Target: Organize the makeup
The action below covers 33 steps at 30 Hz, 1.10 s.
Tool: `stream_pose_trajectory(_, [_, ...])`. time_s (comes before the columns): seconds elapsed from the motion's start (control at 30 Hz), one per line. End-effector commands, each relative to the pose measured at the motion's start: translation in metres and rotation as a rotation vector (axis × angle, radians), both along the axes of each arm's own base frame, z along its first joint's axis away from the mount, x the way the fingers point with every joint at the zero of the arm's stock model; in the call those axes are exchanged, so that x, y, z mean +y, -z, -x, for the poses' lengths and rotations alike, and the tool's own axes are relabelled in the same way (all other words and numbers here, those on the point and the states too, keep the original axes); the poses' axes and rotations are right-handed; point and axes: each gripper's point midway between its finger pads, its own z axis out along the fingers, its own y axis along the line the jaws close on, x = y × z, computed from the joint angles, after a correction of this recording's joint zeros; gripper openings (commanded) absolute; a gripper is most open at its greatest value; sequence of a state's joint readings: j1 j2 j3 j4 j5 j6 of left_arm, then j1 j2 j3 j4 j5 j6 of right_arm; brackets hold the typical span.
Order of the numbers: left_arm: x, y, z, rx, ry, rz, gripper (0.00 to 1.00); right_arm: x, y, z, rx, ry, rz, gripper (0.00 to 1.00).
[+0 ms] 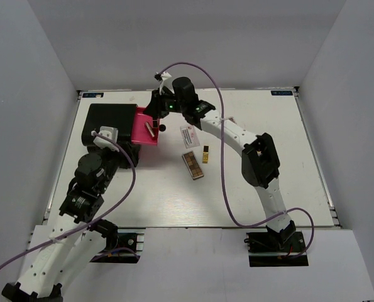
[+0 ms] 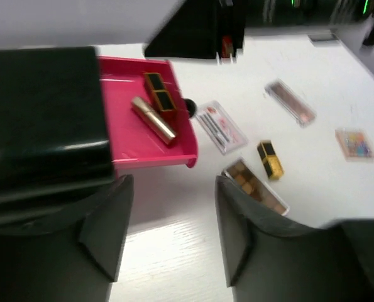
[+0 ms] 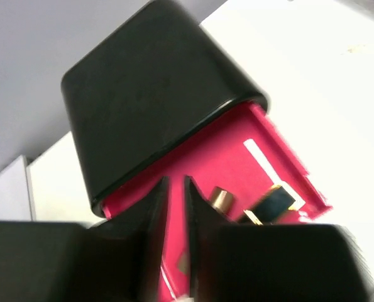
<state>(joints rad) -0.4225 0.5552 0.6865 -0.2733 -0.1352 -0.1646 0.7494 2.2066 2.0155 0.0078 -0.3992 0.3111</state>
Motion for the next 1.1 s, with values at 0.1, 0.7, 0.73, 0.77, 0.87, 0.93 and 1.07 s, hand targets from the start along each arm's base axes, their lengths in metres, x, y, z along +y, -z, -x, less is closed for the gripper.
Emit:
stream_pose_trajectory(0.1, [-0.076, 0.011, -0.010, 0.096, 0.361, 0.052, 0.32, -0.100, -0.088, -0.024, -0.167, 0.210, 0.010, 0.00])
stream_pose_trajectory(0.7, [-0.253, 0.129, -0.088, 0.710, 0.310, -0.117, 0.76, -0.359, 0.055, 0.023, 0.161, 0.549, 0.248, 0.46])
stream_pose_trajectory(0.73, [-0.256, 0.137, -0.088, 0.722, 0.289, -0.123, 0.77, -0.369, 0.055, 0.021, 0.170, 0.564, 0.234, 0.46])
stream_pose_trajectory(0.77, [-0.264, 0.141, -0.083, 0.725, 0.293, -0.133, 0.77, -0.372, 0.057, 0.021, 0.183, 0.566, 0.229, 0.47])
stream_pose_trajectory(0.87, [-0.270, 0.158, -0.086, 0.743, 0.238, -0.178, 0.78, -0.379, 0.066, 0.022, 0.236, 0.556, 0.203, 0.47])
stream_pose_trajectory(0.93, [-0.271, 0.166, -0.088, 0.745, 0.203, -0.214, 0.78, -0.383, 0.070, 0.021, 0.264, 0.550, 0.190, 0.47])
stream_pose_trajectory(1.07, [-0.278, 0.180, -0.088, 0.752, 0.193, -0.252, 0.78, -0.388, 0.066, 0.021, 0.255, 0.548, 0.168, 0.47])
